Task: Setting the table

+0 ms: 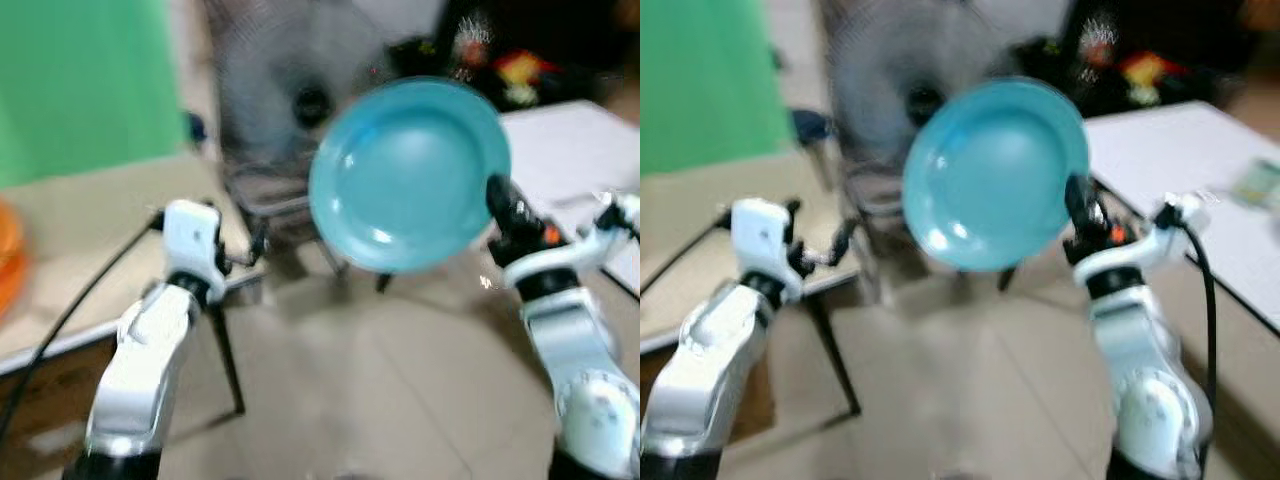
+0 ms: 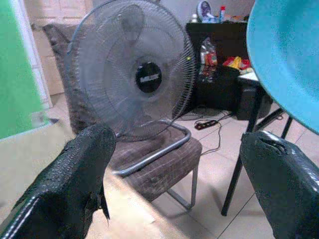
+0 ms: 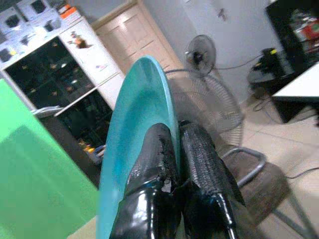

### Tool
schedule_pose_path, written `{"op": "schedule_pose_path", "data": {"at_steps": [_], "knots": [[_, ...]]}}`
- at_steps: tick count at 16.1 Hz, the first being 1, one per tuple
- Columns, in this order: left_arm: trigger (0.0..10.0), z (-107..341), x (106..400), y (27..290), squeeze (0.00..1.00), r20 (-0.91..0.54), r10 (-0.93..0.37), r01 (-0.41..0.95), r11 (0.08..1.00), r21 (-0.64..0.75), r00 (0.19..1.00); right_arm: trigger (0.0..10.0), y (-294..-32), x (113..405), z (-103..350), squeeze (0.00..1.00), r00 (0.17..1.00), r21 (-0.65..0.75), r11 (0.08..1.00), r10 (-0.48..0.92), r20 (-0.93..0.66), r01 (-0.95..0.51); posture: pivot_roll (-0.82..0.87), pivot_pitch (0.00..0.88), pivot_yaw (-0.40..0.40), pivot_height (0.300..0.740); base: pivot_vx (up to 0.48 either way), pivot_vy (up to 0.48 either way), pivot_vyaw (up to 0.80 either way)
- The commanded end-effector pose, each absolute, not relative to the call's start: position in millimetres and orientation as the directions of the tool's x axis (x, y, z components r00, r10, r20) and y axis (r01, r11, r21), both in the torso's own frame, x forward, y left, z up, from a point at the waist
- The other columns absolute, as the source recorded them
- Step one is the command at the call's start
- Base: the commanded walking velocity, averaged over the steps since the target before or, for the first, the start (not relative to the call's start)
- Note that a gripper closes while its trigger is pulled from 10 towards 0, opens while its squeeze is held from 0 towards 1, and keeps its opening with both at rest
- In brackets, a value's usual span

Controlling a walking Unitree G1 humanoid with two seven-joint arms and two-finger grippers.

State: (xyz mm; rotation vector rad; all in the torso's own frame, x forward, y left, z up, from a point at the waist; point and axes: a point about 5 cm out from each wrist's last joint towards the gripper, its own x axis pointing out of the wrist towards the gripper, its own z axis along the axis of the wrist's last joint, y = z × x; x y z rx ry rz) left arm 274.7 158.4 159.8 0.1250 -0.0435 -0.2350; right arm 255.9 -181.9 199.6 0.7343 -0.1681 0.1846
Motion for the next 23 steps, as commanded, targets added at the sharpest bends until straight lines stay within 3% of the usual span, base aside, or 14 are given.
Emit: {"op": "schedule_pose_path", "data": {"at_steps": [1, 7, 13, 23], "knots": [[10.0, 162.1, 274.8, 153.3, 0.00, 0.049, -0.236, 0.228, 0.964, 0.135, 0.970, 10.0, -185.5, 255.8, 204.9, 0.00, 0.967, 0.638, 0.734, 0.101, 0.236, -0.232, -0.08, 0.000, -0.098, 0.740, 0.000, 0.000, -0.80], [10.0, 163.0, 274.8, 150.2, 0.00, 0.059, -0.264, 0.257, 0.961, 0.099, 0.963, 10.0, -183.7, 258.9, 203.4, 0.00, 0.971, 0.615, 0.756, 0.111, 0.213, -0.222, -0.08, 0.000, -0.104, 0.740, 0.000, 0.000, -0.74], [10.0, 163.9, 275.9, 147.8, 0.00, 0.064, -0.279, 0.273, 0.958, 0.092, 0.958, 10.0, -181.4, 261.3, 199.9, 0.00, 0.973, 0.590, 0.777, 0.130, 0.191, -0.219, -0.08, 0.000, -0.109, 0.740, 0.267, 0.000, 0.00], [10.0, 164.2, 278.3, 152.3, 0.00, 0.065, -0.272, 0.265, 0.960, 0.094, 0.960, 10.0, -179.0, 265.2, 198.7, 0.00, 0.972, 0.575, 0.785, 0.148, 0.183, -0.228, -0.08, 0.000, -0.111, 0.740, 0.311, 0.000, -0.36]]}}
